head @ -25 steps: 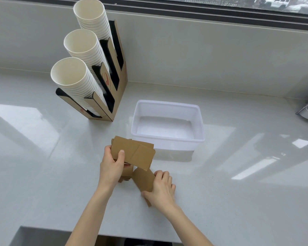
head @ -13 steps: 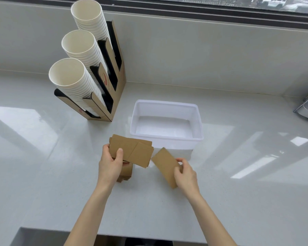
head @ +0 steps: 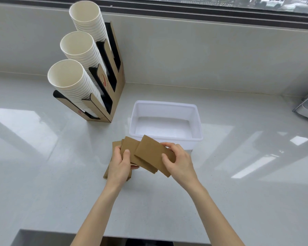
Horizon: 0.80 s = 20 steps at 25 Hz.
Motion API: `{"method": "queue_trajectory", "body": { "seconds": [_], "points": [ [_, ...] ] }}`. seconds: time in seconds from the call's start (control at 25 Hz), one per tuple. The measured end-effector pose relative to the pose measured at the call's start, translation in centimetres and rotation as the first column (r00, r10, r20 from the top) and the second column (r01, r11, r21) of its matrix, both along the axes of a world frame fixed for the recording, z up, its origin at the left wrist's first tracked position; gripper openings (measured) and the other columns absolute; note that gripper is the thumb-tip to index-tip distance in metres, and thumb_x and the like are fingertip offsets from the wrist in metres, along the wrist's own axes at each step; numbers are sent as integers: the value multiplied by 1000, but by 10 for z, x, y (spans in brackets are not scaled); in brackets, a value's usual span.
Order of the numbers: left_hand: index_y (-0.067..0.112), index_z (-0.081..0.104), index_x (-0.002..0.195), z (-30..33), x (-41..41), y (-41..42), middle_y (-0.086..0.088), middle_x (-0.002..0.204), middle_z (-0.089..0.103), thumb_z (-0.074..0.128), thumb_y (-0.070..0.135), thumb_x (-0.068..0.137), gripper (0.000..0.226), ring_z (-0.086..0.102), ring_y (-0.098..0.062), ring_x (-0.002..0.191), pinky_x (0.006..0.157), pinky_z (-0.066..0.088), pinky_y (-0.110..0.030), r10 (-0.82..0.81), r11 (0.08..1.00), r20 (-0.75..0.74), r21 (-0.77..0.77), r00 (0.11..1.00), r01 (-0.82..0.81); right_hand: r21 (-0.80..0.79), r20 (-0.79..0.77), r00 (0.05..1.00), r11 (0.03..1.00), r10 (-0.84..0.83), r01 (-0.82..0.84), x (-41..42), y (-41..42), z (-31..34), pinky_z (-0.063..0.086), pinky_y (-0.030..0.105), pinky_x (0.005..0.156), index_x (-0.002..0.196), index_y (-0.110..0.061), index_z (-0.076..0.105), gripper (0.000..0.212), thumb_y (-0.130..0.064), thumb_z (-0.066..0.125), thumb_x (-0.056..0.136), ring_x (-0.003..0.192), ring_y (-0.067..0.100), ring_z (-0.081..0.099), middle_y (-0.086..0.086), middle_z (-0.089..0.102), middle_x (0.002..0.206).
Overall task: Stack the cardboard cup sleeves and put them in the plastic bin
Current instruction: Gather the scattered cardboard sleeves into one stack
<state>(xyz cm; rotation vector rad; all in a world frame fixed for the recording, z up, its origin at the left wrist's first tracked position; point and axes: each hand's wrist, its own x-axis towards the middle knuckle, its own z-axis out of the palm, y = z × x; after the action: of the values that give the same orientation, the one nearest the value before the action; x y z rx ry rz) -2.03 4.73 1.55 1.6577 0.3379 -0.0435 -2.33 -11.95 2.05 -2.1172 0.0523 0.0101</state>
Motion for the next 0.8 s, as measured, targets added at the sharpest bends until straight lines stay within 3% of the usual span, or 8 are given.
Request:
{"method": "queue_trajectory", "body": {
  "seconds": [0.08, 0.2, 0.32, 0.4, 0.48, 0.56, 0.68, 0.8],
  "points": [
    [15, 47, 100, 0, 0, -4, 1, 93, 57, 33, 22, 94, 16, 61, -10, 82, 52, 54, -15, -12, 999, 4, -43, 1000, 12, -39, 20, 999, 999, 31, -31, 0, 5, -2, 37, -1, 66, 117, -28, 57, 33, -20, 53, 85, 83, -2, 50, -10, 48, 90],
    [16, 45, 103, -2, -4, -11, 6, 90, 59, 45, 27, 91, 16, 61, -10, 83, 51, 52, -10, -47, 998, 11, -46, 999, 48, -39, 44, 998, 998, 47, -45, -2, 11, -5, 33, -7, 69, 119, -25, 57, 35, -22, 55, 85, 85, -13, 48, -11, 43, 91],
    [23, 43, 100, -4, -6, -15, 10, 87, 59, 55, 20, 86, 19, 61, -2, 79, 50, 50, -8, -72, 997, 20, -12, 997, 72, -29, 41, 999, 999, 31, -30, -4, 14, -7, 33, -6, 72, 117, -23, 57, 34, -21, 57, 83, 91, -1, 51, -5, 43, 99],
    [23, 42, 100, -6, -7, -16, 10, 89, 59, 55, 16, 85, 21, 60, -2, 81, 51, 50, -8, -71, 997, 27, -25, 997, 72, -36, 39, 999, 999, 3, -2, -6, 15, -8, 35, 0, 81, 117, -22, 55, 35, -23, 58, 82, 103, 10, 49, -5, 40, 103],
    [22, 42, 104, -7, -6, -16, 9, 93, 59, 55, 17, 86, 22, 60, -3, 85, 53, 51, -8, -72, 996, 27, -45, 997, 73, -75, 37, 998, 995, -60, 63, -9, 12, -11, 34, 17, 97, 124, -23, 49, 44, -28, 59, 82, 113, 13, 40, -4, 35, 109],
    [21, 40, 107, -7, -6, -18, 9, 96, 58, 54, 19, 87, 24, 59, -4, 89, 56, 51, -7, -71, 996, 34, -56, 997, 72, 39, -83, 989, 991, -122, 125, -12, 5, -14, 34, 26, 101, 134, -26, 35, 57, -30, 60, 83, 116, 12, 37, -4, 33, 116],
    [22, 41, 105, -8, -7, -23, 8, 98, 59, 53, 17, 87, 22, 60, -7, 93, 59, 52, -8, -84, 993, 54, -83, 995, 88, 398, -319, 946, 898, -57, 188, -17, -8, -18, 46, 14, 80, 138, -28, 26, 64, -22, 60, 84, 103, 7, 54, -4, 51, 117],
    [29, 45, 94, -14, -9, -30, 10, 96, 60, 56, 16, 86, 19, 60, -6, 92, 69, 52, -13, -160, 987, 75, -13, 984, 161, 454, -252, 965, 872, -73, 185, -18, -19, -23, 50, 9, 65, 126, -29, 41, 50, -5, 55, 85, 92, 9, 61, 2, 61, 110]
  ]
}}
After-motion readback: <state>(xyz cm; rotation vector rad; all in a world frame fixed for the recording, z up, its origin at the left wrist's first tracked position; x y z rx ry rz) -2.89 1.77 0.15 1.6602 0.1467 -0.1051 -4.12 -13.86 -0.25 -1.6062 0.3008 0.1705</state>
